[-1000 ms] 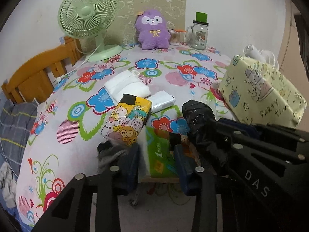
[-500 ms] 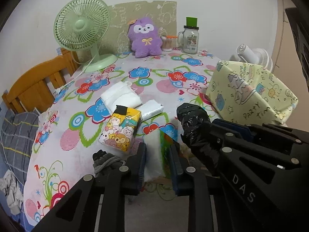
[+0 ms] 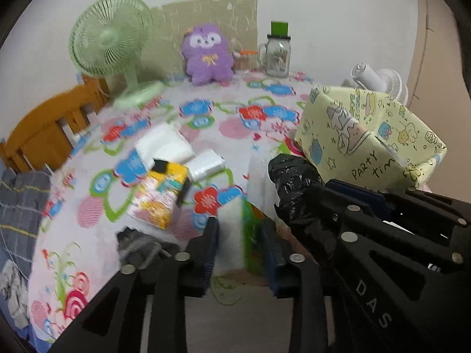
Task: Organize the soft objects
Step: 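Carry the tissue pack with the left tool while the right tool carries the umbrella toward the yellow box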
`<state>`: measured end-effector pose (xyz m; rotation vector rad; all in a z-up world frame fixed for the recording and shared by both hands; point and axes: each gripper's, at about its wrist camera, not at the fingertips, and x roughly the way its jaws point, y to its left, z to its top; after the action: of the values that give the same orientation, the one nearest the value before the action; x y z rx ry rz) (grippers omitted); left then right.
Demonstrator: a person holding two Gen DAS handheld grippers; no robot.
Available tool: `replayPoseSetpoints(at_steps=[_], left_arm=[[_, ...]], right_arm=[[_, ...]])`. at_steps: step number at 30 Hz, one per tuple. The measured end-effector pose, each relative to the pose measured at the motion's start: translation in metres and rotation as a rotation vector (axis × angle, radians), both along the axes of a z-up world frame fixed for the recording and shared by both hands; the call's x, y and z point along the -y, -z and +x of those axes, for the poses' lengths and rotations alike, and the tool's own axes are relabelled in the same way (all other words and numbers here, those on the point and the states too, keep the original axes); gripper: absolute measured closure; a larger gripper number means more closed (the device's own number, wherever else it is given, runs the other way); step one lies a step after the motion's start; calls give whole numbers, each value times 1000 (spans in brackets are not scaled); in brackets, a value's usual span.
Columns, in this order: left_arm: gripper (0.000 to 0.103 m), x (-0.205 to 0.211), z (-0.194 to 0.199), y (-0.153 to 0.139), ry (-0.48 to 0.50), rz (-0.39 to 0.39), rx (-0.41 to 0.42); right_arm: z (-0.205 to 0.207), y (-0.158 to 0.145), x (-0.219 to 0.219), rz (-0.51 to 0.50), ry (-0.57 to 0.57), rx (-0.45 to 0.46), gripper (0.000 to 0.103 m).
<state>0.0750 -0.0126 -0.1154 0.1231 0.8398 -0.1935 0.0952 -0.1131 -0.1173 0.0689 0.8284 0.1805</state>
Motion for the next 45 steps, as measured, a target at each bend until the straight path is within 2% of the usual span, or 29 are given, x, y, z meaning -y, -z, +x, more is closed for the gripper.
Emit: replayPoseSetpoints(at_steps=[5, 16, 22, 45], left_arm=[[63, 1, 10, 14, -8, -50, -81], [81, 4, 12, 15, 14, -58, -62], [85, 6, 6, -1, 29, -47, -30], [85, 26, -11, -65, 55, 8, 83]], right_arm=[[4, 9, 1, -5, -1, -22, 87], [10, 10, 1, 4, 7, -30, 87], [4, -7, 4, 16, 17, -2, 87], [-14, -68, 24, 53, 36, 97, 87]])
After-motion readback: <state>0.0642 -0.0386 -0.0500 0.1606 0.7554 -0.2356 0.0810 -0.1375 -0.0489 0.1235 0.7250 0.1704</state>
